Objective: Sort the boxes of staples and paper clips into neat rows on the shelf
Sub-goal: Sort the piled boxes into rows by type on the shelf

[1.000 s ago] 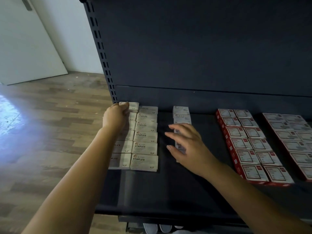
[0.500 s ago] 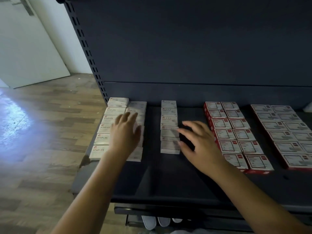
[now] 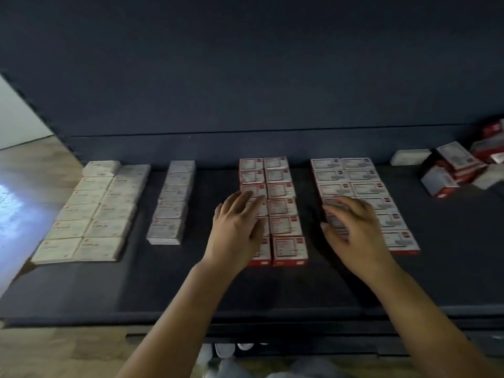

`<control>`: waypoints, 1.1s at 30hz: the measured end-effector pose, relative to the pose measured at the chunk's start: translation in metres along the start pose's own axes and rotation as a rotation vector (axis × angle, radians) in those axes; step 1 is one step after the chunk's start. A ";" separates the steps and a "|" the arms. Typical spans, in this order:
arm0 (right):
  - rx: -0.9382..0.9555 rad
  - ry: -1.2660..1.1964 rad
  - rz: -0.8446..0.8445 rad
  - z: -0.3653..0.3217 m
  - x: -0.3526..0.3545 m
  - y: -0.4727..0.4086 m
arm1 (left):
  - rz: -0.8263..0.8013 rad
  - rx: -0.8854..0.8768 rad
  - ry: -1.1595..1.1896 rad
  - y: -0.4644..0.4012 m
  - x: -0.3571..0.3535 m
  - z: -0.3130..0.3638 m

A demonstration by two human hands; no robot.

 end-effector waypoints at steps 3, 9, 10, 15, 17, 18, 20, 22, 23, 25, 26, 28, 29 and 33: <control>-0.065 0.029 0.046 0.054 0.031 -0.005 | -0.023 -0.063 -0.009 -0.027 -0.025 0.043; -0.317 0.063 0.060 0.158 0.077 -0.017 | -0.091 -0.211 -0.026 -0.079 -0.079 0.115; -0.368 0.051 0.061 0.173 0.084 -0.020 | -0.100 -0.212 -0.034 -0.085 -0.086 0.124; -0.498 -0.025 -0.006 0.218 0.094 -0.042 | -0.176 -0.137 -0.037 -0.103 -0.122 0.150; -0.530 -0.076 -0.062 0.226 0.089 -0.050 | -0.203 -0.124 -0.049 -0.104 -0.131 0.157; -0.546 -0.081 -0.085 0.228 0.085 -0.053 | -0.223 -0.123 -0.060 -0.105 -0.135 0.160; -0.569 -0.091 -0.095 0.233 0.080 -0.058 | -0.258 -0.116 -0.078 -0.103 -0.140 0.162; -0.593 -0.159 -0.068 0.237 0.080 -0.062 | -0.264 -0.096 -0.088 -0.101 -0.142 0.163; -0.597 -0.202 -0.058 0.237 0.080 -0.063 | -0.248 -0.094 -0.080 -0.100 -0.142 0.162; -0.580 -0.265 -0.066 0.233 0.082 -0.061 | -0.165 -0.127 -0.029 -0.098 -0.136 0.166; -0.560 -0.283 -0.077 0.228 0.083 -0.059 | -0.120 -0.157 -0.019 -0.097 -0.133 0.168; -0.519 -0.326 -0.102 0.214 0.087 -0.050 | -0.038 -0.194 0.004 -0.093 -0.129 0.171; -0.495 -0.361 -0.109 0.206 0.088 -0.043 | -0.019 -0.190 0.043 -0.090 -0.128 0.174; -0.438 -0.613 -0.158 0.174 0.098 -0.022 | 0.034 -0.038 0.342 -0.083 -0.119 0.177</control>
Point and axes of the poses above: each hand's wrist, its own y-axis away from the middle knuckle, its own x-axis out of the back of the hand, z = x × y, the point moved 7 cm from there along -y, towards the middle knuckle, and after that the axes turned 9 degrees about -x, right-handed, at the moved point
